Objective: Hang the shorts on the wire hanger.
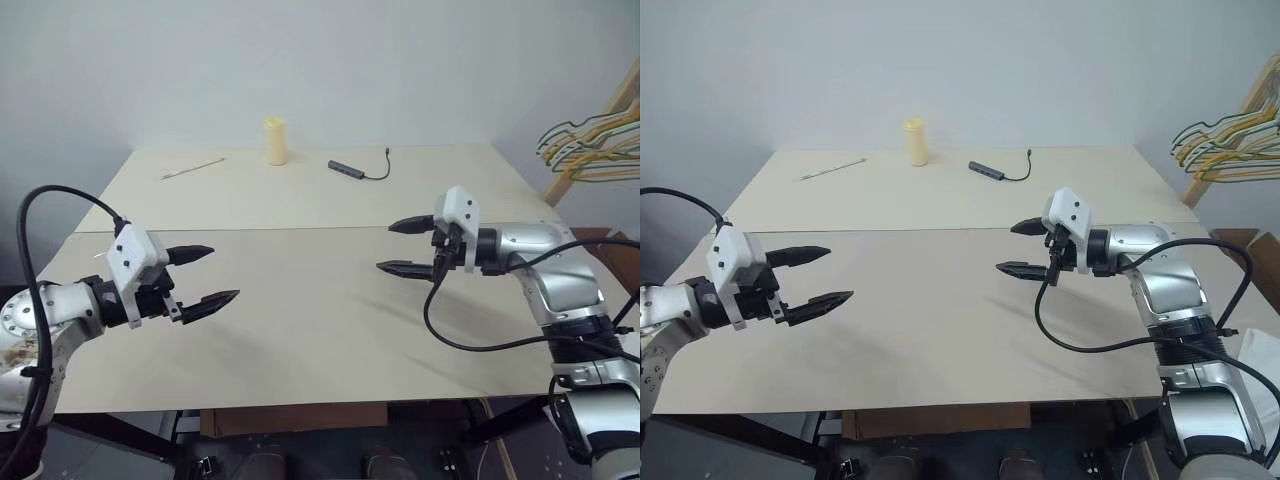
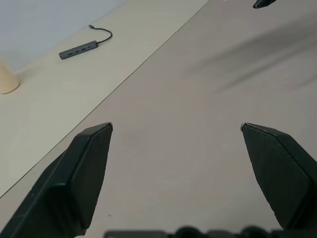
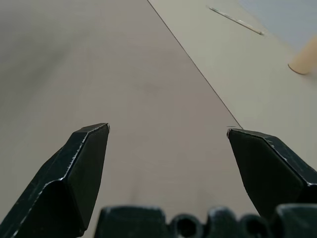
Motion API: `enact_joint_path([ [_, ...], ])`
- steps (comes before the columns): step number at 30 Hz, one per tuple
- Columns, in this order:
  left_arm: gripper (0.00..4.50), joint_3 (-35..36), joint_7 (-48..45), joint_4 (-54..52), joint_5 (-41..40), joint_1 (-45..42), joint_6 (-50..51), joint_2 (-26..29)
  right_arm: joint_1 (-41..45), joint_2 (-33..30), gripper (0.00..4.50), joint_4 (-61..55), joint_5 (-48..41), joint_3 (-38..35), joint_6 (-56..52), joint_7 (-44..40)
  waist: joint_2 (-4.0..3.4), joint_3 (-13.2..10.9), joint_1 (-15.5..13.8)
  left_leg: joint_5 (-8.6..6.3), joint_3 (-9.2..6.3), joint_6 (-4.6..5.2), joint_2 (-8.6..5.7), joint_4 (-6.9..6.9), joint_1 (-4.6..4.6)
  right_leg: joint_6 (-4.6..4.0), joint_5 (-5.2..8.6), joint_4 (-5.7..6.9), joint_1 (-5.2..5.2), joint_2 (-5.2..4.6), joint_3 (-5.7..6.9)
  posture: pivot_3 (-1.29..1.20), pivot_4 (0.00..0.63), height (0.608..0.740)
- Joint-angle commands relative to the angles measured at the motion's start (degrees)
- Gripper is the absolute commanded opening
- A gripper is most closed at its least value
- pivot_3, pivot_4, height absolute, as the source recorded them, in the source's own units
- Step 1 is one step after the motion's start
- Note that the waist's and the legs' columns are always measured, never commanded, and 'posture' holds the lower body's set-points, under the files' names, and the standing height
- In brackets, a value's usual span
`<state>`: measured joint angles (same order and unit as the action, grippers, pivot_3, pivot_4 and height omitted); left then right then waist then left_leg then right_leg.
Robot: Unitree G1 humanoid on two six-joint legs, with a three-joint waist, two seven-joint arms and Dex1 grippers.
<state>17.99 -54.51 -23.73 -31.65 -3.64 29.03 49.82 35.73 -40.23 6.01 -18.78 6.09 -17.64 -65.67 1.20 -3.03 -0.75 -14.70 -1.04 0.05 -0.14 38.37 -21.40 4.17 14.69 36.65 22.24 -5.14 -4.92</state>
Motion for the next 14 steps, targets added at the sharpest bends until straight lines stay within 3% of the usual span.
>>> enact_joint_path([
  [1, 4.50, 0.38, 0.57, -1.74, -0.83, -0.65, 0.38, 0.43, -0.22, -0.76, 4.44, -2.52, -0.12, -1.94, 0.57, 0.14, 0.00, 0.00, 0.11, 0.00, 0.00, 0.00, 0.00, 0.00, 0.00, 0.00, 0.00, 0.00, 0.00, -0.01, 0.00, 0.08, 0.009, 0.740],
  [14, 4.50, 3.73, 3.30, -4.77, -2.07, 2.55, 2.49, -0.17, 1.33, 1.29, 4.44, -0.13, 0.97, -0.07, 2.27, -1.81, 0.01, -0.01, 0.01, 0.00, -0.03, 0.00, 0.02, 0.00, 0.01, -0.01, 0.01, 0.01, -0.01, 0.03, 0.02, 0.14, 0.017, 0.740],
])
